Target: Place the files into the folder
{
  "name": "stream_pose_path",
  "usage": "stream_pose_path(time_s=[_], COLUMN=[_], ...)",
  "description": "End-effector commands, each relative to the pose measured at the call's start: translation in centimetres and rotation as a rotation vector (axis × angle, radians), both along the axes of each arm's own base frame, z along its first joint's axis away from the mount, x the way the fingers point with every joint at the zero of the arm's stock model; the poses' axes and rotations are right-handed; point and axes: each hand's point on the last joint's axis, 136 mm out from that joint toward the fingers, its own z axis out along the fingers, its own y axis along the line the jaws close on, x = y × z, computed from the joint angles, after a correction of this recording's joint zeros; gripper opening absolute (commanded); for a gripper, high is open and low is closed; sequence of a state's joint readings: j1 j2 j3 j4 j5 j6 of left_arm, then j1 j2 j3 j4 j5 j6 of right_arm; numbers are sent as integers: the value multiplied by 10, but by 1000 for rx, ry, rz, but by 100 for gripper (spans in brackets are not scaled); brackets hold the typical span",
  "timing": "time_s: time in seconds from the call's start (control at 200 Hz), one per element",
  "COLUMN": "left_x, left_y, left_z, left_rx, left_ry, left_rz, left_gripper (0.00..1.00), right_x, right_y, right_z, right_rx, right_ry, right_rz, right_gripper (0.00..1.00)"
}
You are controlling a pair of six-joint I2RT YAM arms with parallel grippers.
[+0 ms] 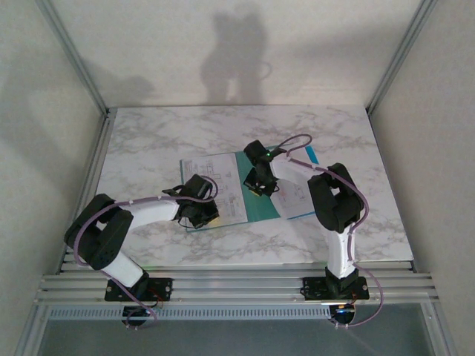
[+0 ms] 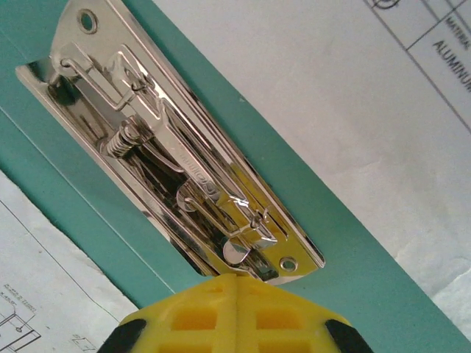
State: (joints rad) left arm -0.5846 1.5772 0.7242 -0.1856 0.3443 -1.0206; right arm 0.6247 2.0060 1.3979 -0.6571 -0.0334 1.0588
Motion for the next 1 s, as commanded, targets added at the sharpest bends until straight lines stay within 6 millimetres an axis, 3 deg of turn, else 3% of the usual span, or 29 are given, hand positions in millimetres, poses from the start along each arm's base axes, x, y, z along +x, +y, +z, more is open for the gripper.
stream_pose_path(time_s=[0.0, 0.456, 0.656, 0.786, 0.996], left_x=[-23, -37, -36, -36, -35], left_y=[27, 54, 55, 55, 53], left_z=[-25, -40, -40, -40, -41], left_rx=[99, 125, 124, 126, 122], left_ry=[99, 165, 164, 165, 163], left_rz=[45, 138, 141, 138, 130], left_gripper=[0, 0, 0, 0, 0], right_x=[-31, -35, -24, -7, 16], right_y=[-52, -76, -68, -44, -12], right_z=[-44, -52, -47, -19, 56], right_rx=[-277, -523, -522, -456, -309], right_ry=[136, 193, 162, 60, -113], right_rz=[18, 159, 210, 242, 221], right_gripper=[2, 3, 2, 3, 6])
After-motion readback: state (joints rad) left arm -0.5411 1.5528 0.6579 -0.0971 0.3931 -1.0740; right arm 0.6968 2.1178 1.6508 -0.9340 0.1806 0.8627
